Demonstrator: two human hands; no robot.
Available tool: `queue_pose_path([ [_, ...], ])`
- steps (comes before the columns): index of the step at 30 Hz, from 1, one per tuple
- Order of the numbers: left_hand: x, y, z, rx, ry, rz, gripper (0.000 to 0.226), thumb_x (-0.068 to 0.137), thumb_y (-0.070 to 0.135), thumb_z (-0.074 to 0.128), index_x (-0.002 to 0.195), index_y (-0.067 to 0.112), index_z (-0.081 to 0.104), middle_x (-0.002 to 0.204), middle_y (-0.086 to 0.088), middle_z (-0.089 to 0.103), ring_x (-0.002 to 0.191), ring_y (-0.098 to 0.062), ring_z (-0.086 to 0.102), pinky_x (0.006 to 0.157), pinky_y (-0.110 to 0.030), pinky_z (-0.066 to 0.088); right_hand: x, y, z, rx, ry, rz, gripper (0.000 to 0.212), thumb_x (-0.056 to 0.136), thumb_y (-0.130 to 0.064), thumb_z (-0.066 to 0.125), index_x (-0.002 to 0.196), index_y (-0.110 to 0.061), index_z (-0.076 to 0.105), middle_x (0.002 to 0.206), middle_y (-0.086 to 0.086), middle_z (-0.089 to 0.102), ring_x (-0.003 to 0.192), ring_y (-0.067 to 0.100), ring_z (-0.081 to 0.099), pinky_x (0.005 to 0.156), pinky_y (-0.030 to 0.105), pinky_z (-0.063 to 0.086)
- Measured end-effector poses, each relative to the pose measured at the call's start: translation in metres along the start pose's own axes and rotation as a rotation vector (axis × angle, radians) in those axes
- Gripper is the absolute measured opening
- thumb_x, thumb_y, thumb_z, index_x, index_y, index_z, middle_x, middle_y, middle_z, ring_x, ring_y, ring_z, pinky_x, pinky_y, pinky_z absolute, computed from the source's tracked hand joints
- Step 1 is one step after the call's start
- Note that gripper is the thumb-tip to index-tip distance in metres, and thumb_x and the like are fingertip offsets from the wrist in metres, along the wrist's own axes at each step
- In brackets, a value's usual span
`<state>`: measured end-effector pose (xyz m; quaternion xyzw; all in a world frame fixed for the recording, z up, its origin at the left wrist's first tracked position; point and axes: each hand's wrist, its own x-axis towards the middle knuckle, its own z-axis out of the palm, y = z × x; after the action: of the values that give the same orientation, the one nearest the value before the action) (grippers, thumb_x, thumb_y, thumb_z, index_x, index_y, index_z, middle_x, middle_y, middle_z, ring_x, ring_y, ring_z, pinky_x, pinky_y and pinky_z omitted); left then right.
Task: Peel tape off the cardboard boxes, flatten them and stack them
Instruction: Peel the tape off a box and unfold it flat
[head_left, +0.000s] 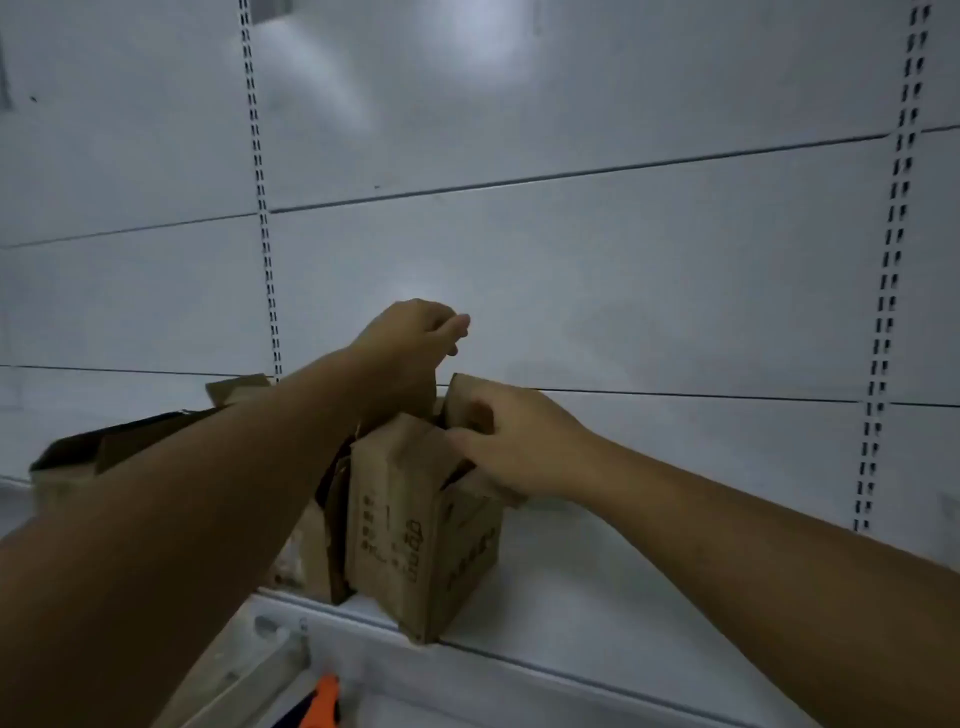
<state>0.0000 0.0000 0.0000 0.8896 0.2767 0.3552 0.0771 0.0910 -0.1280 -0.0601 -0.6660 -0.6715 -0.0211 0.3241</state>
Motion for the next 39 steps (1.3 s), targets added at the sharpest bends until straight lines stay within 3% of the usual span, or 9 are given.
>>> queue_pose_path([
  [5, -0.016, -0.018, -0.006, -0.005, 0.019, -0.027, 0.039, 0.099, 0.035, 0.039, 0.106, 0.009, 0.066, 0.097, -0.006, 0.07, 0.092, -0.022, 0.063, 0.085, -0.04, 0.05, 0.02, -0.009, 0.035, -0.175, -0.263, 0.194, 0.05, 0.084, -0.045, 0.062, 0.12, -0.013, 0.05, 0.104, 0.006, 0.06, 0.087, 0.019, 0.059, 0.072, 0.033, 0.054],
  [10, -0.025, -0.009, -0.012, -0.053, 0.08, 0.057, 0.03, 0.098, 0.03, 0.043, 0.105, 0.013, 0.067, 0.091, 0.002, 0.069, 0.087, -0.017, 0.063, 0.076, -0.029, 0.049, 0.013, 0.011, 0.026, -0.032, -0.225, 0.269, 0.051, 0.077, -0.031, 0.073, 0.12, -0.014, 0.053, 0.114, 0.007, 0.059, 0.092, 0.019, 0.058, 0.082, 0.032, 0.055],
  [13, -0.027, 0.005, -0.021, -0.221, 0.161, 0.052, 0.027, 0.097, 0.024, 0.045, 0.105, 0.013, 0.068, 0.089, 0.002, 0.07, 0.083, -0.009, 0.064, 0.081, -0.031, 0.052, -0.006, 0.029, 0.001, 0.129, -0.084, 0.32, 0.056, 0.067, -0.028, 0.082, 0.111, -0.026, 0.046, 0.103, -0.001, 0.054, 0.095, 0.018, 0.056, 0.083, 0.033, 0.054],
  [20, -0.025, 0.033, -0.001, -0.427, 0.194, 0.014, 0.027, 0.091, 0.023, 0.056, 0.114, 0.014, 0.064, 0.106, 0.0, 0.067, 0.095, -0.013, 0.062, 0.09, -0.034, 0.05, -0.05, 0.098, -0.067, 0.642, 0.488, 0.467, 0.067, 0.065, -0.013, 0.084, 0.123, -0.011, 0.049, 0.112, 0.003, 0.062, 0.096, 0.019, 0.063, 0.08, 0.034, 0.055],
  [24, -0.028, 0.047, 0.052, -0.827, -0.209, -0.384, 0.085, 0.073, 0.058, 0.066, 0.14, 0.014, 0.039, 0.141, -0.007, 0.043, 0.126, -0.029, 0.043, 0.096, -0.049, 0.045, -0.066, 0.115, -0.067, 1.025, 0.619, 0.443, 0.057, 0.065, -0.021, 0.079, 0.119, -0.01, 0.06, 0.105, 0.007, 0.072, 0.094, 0.022, 0.069, 0.078, 0.035, 0.055],
  [26, -0.03, 0.057, 0.074, -0.997, -0.354, -0.39, 0.081, 0.069, 0.056, 0.068, 0.135, 0.017, 0.042, 0.133, -0.004, 0.046, 0.124, -0.028, 0.044, 0.092, -0.053, 0.049, -0.072, 0.117, -0.054, 1.135, 0.594, 0.481, 0.064, 0.062, -0.029, 0.076, 0.121, -0.013, 0.058, 0.111, 0.008, 0.07, 0.1, 0.026, 0.067, 0.085, 0.04, 0.054],
  [30, -0.018, 0.067, 0.093, -1.138, -0.168, -0.3, 0.032, 0.087, 0.019, 0.065, 0.116, 0.014, 0.054, 0.116, -0.01, 0.059, 0.105, -0.026, 0.059, 0.079, -0.041, 0.057, -0.096, 0.114, -0.042, 0.816, 0.279, 0.66, 0.041, 0.081, -0.045, 0.065, 0.115, -0.026, 0.052, 0.105, -0.009, 0.064, 0.094, 0.007, 0.059, 0.084, 0.033, 0.05],
  [35, -0.009, 0.062, 0.085, -0.902, -0.227, 0.019, 0.023, 0.083, 0.009, 0.067, 0.101, 0.022, 0.06, 0.099, -0.003, 0.063, 0.092, -0.017, 0.066, 0.071, -0.022, 0.056, -0.133, 0.097, -0.079, 0.316, -0.301, 0.649, 0.019, 0.091, -0.037, 0.058, 0.088, -0.02, 0.064, 0.09, -0.001, 0.067, 0.076, 0.007, 0.063, 0.064, 0.02, 0.049],
  [39, -0.015, 0.062, 0.079, -0.594, -0.424, 0.243, 0.038, 0.083, 0.012, 0.069, 0.118, 0.024, 0.06, 0.109, 0.007, 0.063, 0.096, -0.005, 0.062, 0.069, -0.01, 0.051, -0.133, 0.083, -0.114, 0.33, 0.297, 0.32, 0.011, 0.088, -0.015, 0.062, 0.081, -0.01, 0.069, 0.066, 0.001, 0.067, 0.062, 0.013, 0.063, 0.066, 0.029, 0.055],
])
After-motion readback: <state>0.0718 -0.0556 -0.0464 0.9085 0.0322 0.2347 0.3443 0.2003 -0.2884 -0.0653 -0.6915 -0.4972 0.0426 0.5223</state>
